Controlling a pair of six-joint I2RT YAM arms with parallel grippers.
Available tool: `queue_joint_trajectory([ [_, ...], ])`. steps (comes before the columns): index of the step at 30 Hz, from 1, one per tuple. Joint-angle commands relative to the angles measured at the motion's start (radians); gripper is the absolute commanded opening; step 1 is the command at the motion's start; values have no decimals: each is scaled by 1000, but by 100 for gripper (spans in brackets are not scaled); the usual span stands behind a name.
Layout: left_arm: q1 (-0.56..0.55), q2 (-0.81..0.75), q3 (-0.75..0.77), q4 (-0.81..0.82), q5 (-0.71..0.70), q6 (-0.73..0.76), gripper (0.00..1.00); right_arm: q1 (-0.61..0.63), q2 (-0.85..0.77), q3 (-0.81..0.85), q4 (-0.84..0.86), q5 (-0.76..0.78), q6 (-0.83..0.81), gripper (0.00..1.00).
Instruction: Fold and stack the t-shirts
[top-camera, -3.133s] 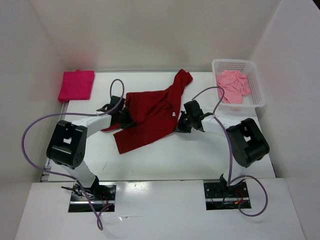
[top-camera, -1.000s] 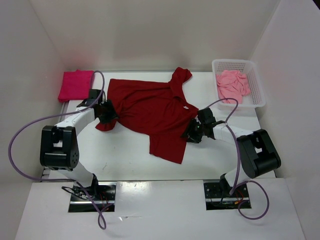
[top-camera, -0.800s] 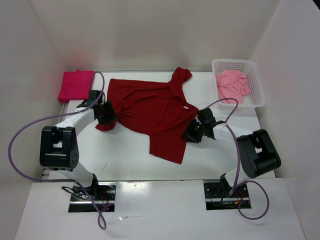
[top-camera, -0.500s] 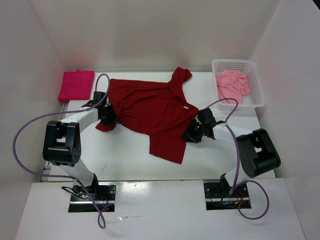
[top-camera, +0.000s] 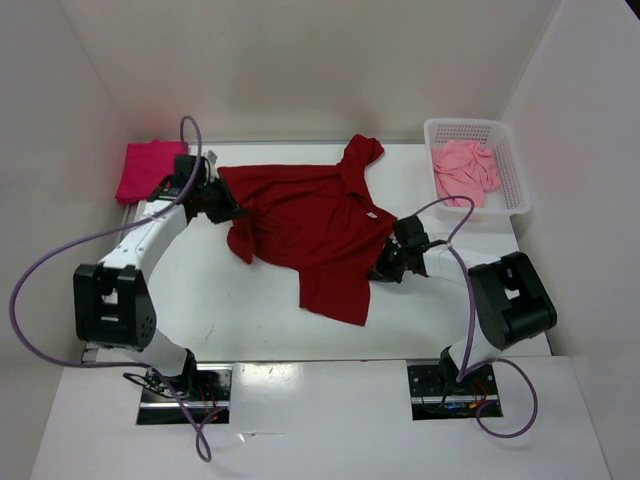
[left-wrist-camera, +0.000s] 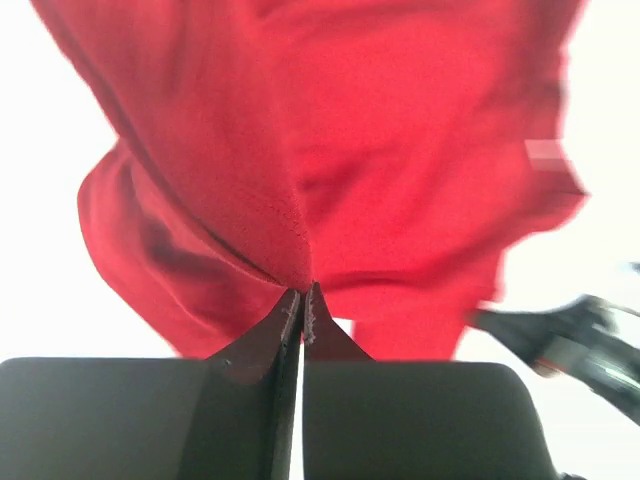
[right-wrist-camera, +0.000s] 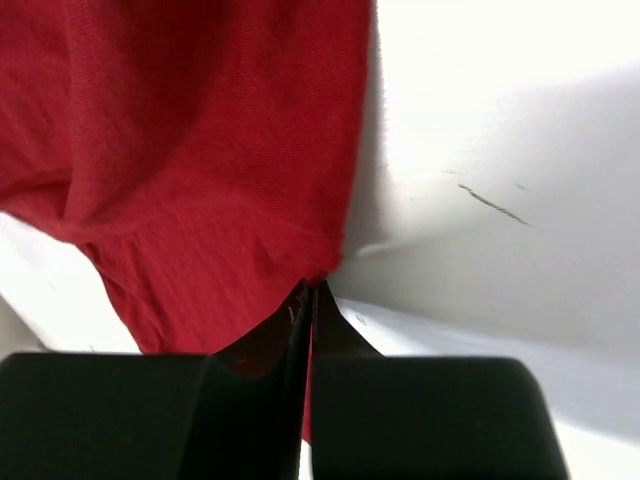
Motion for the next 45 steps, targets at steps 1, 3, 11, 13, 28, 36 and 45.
queue_joint_trajectory([
  [1, 41, -116, 81, -65, 193, -62, 0, -12, -100, 38, -54, 60, -9, 0],
  [3, 85, -159, 40, -65, 291, -88, 0, -41, -154, 48, -97, 72, -22, 0],
  [11, 279, -73, -89, -16, 200, 10, 0, -127, -255, 57, -217, 100, -65, 0],
  [13, 306, -61, -149, 62, 200, 10, 0, -127, -255, 57, -226, 100, -65, 0],
  [28, 140, -380, -245, 20, -222, 73, 38, -141, -270, 36, -202, 43, -55, 3],
  [36, -285, -170, -224, 12, -433, -125, 26, -141, -260, 36, -182, 12, -65, 4],
  [45, -313, -121, -256, 162, -510, -274, 77, -141, -260, 36, -173, -20, -74, 6],
])
